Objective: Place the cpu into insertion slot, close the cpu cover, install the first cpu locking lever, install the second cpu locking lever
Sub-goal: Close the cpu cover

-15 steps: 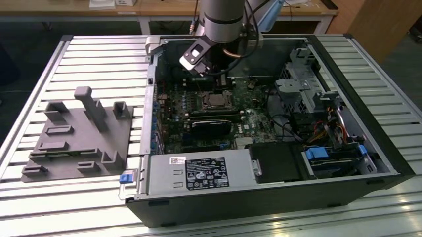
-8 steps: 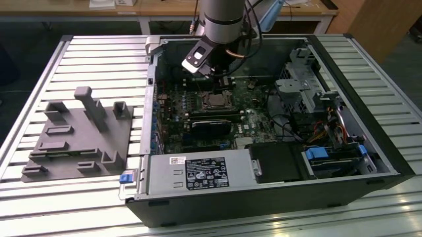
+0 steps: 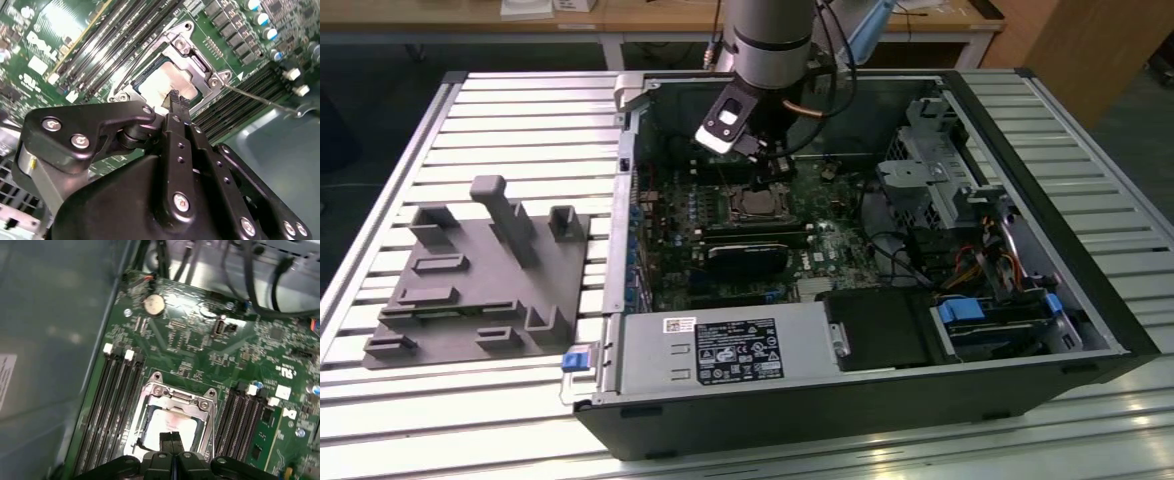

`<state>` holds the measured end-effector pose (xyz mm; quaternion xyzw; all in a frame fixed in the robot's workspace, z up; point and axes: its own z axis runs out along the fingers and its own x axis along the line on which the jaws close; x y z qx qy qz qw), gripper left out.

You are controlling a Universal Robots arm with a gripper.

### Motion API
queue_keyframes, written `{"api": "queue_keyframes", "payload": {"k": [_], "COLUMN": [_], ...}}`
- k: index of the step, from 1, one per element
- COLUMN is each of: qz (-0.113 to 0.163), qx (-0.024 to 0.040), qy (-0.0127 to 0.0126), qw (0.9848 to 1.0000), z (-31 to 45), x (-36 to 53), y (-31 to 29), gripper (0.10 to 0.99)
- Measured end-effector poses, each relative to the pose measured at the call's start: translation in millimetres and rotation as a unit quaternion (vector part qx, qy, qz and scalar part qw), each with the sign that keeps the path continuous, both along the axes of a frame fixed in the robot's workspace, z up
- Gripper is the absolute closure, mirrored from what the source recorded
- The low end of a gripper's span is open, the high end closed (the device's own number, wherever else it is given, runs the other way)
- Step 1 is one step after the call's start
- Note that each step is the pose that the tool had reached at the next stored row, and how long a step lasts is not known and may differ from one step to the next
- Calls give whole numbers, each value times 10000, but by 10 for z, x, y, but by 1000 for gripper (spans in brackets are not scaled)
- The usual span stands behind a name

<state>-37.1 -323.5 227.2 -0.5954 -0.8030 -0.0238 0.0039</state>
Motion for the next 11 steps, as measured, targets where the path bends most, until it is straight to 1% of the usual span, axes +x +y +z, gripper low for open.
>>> {"api": "queue_keyframes", "payload": {"k": [3, 6, 9, 11], "qz": [278, 548, 817, 1004], "qx": [0, 0, 0, 0], "qy": [0, 0, 0, 0], "qw": [9996, 9985, 9967, 9949], "z": [-2, -4, -5, -6], "x": [0, 0, 0, 0], "y": [0, 0, 0, 0], "gripper": [980, 980, 980, 980]}}
